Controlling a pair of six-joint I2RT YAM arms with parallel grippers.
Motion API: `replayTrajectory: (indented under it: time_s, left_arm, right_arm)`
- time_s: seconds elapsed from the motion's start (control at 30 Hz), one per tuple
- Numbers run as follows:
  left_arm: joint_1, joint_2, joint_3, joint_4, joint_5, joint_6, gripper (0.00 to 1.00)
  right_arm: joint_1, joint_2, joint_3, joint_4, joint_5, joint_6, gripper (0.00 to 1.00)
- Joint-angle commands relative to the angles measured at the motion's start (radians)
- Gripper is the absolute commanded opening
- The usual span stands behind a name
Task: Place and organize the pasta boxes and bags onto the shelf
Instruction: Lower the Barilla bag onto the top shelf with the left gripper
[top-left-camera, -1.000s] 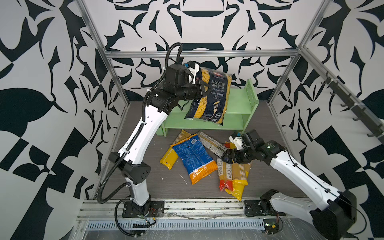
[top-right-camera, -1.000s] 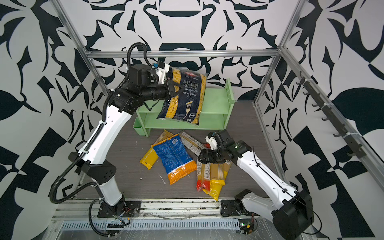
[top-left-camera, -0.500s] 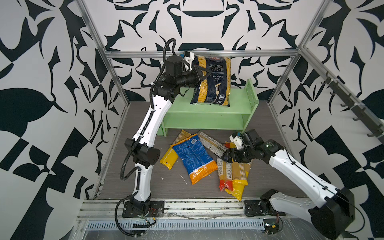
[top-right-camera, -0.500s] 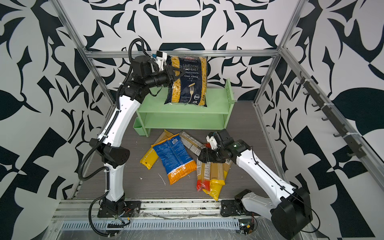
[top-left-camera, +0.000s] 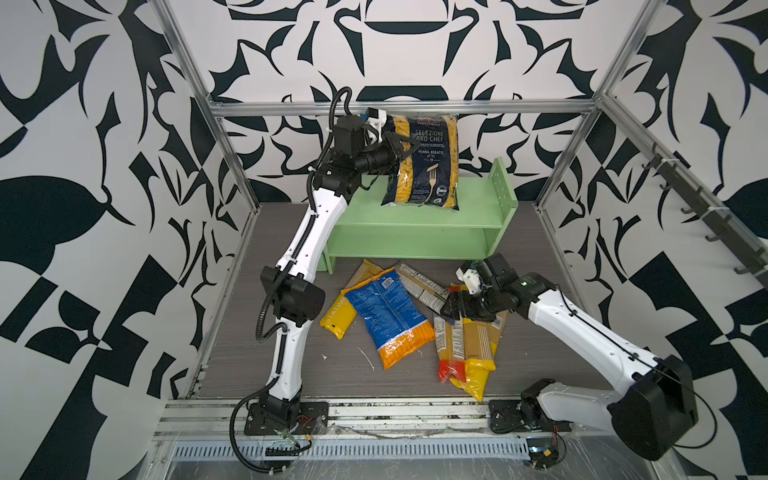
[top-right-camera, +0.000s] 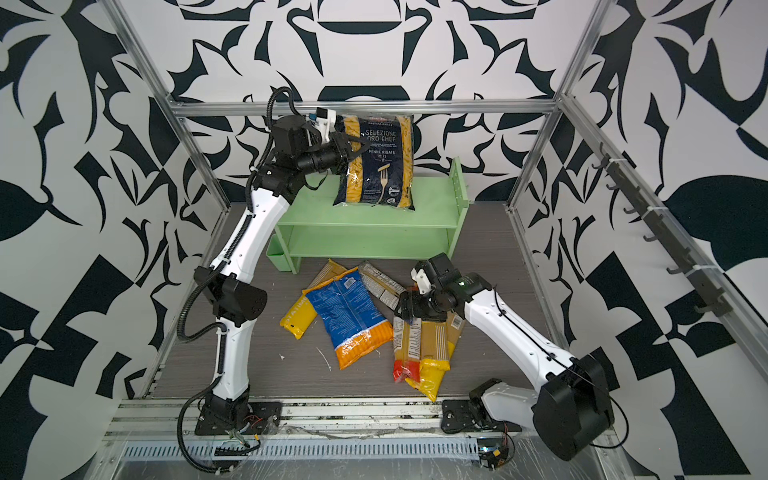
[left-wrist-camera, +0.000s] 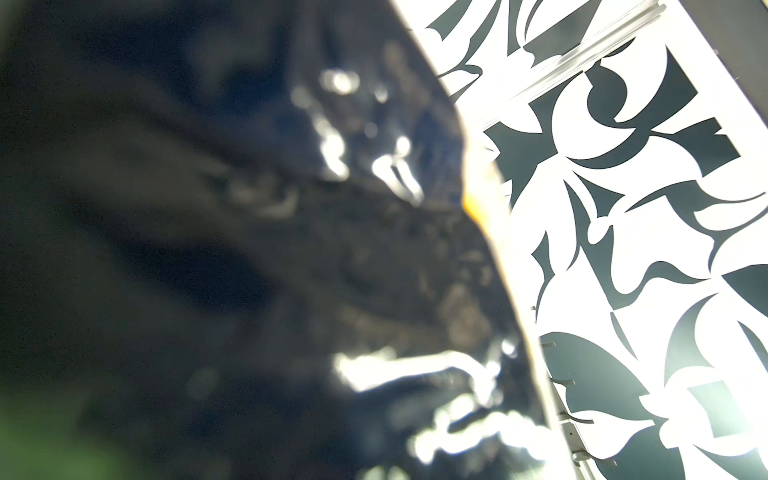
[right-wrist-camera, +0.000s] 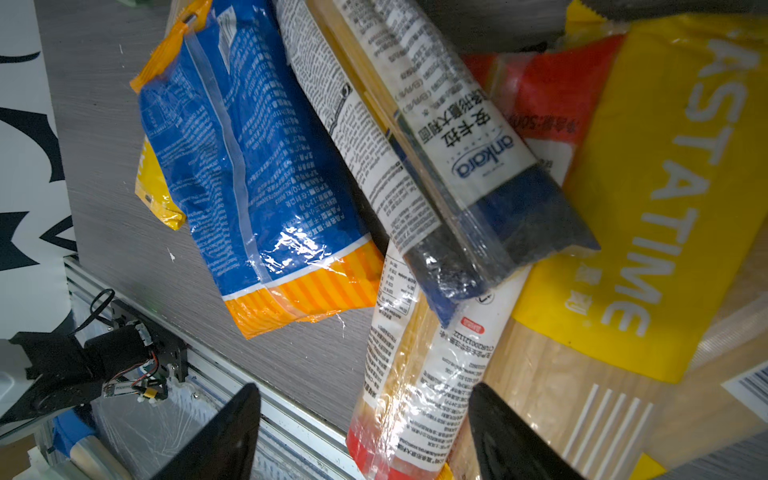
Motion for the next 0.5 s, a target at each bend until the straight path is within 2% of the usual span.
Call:
replayTrajectory:
  time_s: [0.0,0.47]
  left_arm:
    - [0.021,-0.044,0.097,0.335,0.043,-0.056,0.00]
    - [0.030,0.005,0.053,0.437,0.080,-0.196,0.00]
  right_arm:
    - [-0.006,0.007,0.040,0.031,0.018,0.026,0.81]
    - [-0.007,0.029,0.044,0.045,0.047,0.052,0.81]
